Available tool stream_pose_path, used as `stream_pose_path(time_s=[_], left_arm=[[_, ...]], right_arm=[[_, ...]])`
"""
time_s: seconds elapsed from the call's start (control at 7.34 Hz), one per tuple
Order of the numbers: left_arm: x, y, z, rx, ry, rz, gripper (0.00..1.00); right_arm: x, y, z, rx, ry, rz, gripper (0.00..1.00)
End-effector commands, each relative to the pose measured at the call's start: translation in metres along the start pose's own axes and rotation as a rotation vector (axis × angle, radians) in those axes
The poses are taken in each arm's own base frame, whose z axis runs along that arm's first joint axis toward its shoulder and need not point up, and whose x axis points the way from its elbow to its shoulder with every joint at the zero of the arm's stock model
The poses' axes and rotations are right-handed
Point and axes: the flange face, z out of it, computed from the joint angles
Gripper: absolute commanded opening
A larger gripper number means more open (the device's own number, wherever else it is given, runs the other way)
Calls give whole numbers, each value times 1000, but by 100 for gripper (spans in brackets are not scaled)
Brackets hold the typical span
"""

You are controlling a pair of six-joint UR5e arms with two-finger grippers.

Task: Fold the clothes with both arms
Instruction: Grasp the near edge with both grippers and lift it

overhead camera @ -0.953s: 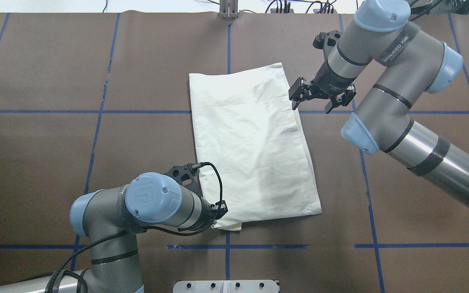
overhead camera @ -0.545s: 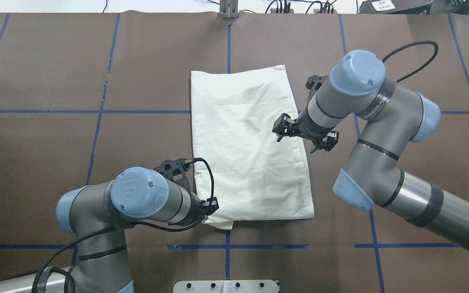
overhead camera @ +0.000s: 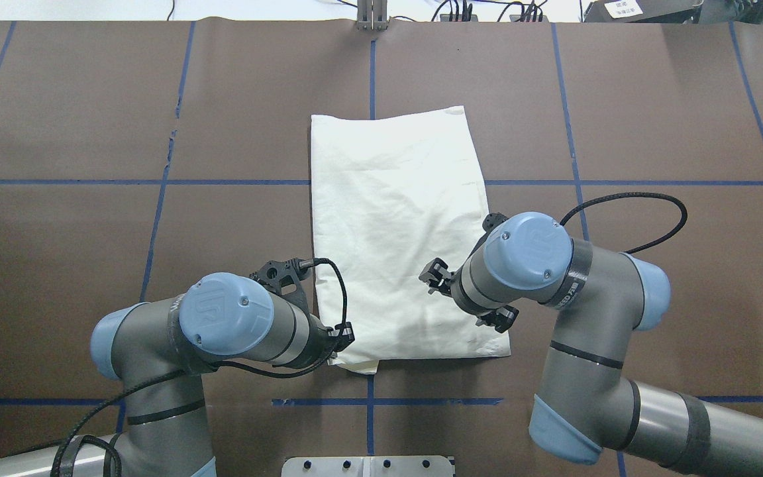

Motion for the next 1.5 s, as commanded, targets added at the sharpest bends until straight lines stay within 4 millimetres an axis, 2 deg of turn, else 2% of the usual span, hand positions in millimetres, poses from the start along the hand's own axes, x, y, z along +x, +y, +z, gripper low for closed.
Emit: stream_pose_path(time_s=[0.0, 0.27, 0.68, 1.09, 1.23, 1.36], left_arm=[[1, 1, -1, -2, 2, 1, 0], [1, 3, 0, -4, 2, 3, 0], [2, 4, 0, -6, 3, 4, 0], [2, 3, 0, -3, 3, 3, 0], [2, 3, -1, -3, 3, 3, 0], [2, 3, -1, -3, 3, 3, 0]], right_arm=[[10, 24, 16, 28, 87, 22, 100], [17, 20, 15, 34, 95, 26, 100], [35, 25, 30, 33, 131, 17, 100], [36, 28, 31, 30, 133, 14, 100], [38, 28, 33, 32, 138, 12, 73], [38, 29, 33, 27, 138, 10, 43]])
